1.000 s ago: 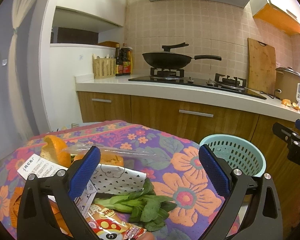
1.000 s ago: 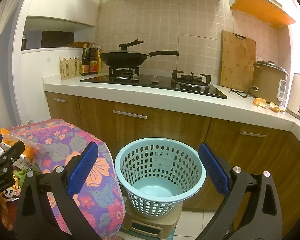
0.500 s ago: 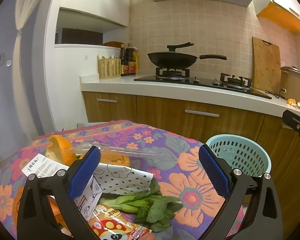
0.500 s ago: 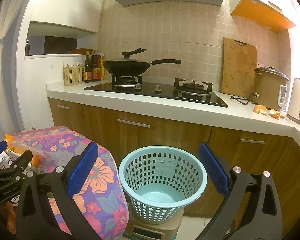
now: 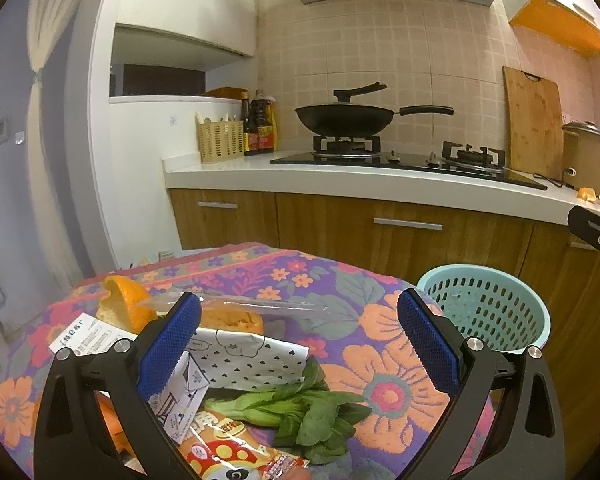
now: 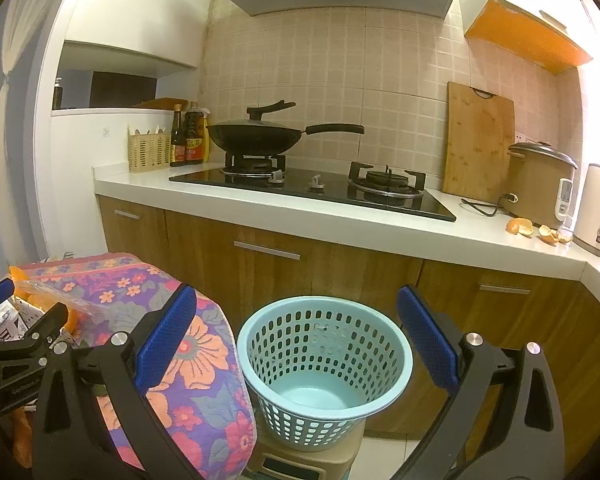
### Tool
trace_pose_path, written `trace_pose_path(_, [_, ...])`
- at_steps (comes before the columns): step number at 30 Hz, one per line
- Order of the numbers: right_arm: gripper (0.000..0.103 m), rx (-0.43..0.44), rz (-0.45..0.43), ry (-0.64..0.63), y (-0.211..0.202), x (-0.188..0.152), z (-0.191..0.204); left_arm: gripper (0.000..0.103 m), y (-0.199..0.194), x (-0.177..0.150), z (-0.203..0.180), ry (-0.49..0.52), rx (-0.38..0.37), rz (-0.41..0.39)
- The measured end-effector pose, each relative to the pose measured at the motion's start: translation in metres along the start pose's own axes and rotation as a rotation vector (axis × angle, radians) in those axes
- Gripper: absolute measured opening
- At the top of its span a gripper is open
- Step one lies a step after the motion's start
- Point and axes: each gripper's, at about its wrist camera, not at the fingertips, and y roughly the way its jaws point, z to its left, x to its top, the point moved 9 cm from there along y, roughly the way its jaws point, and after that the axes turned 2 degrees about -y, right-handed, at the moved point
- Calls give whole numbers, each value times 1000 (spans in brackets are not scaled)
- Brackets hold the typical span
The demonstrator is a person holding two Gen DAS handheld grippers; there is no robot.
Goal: Collect trash
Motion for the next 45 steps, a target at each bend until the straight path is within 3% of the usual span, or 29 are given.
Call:
trace_pose_path(34, [95, 26, 26, 27, 2, -2, 1, 95, -7, 9, 4, -10, 8, -24])
trace_pose_path(40, [95, 72, -6, 37, -1, 9, 3, 95, -37, 30, 14, -76, -22, -45])
trace_pose_path(45, [95, 150, -1, 46, 0, 14, 14, 95, -68, 40, 41, -82, 61, -55])
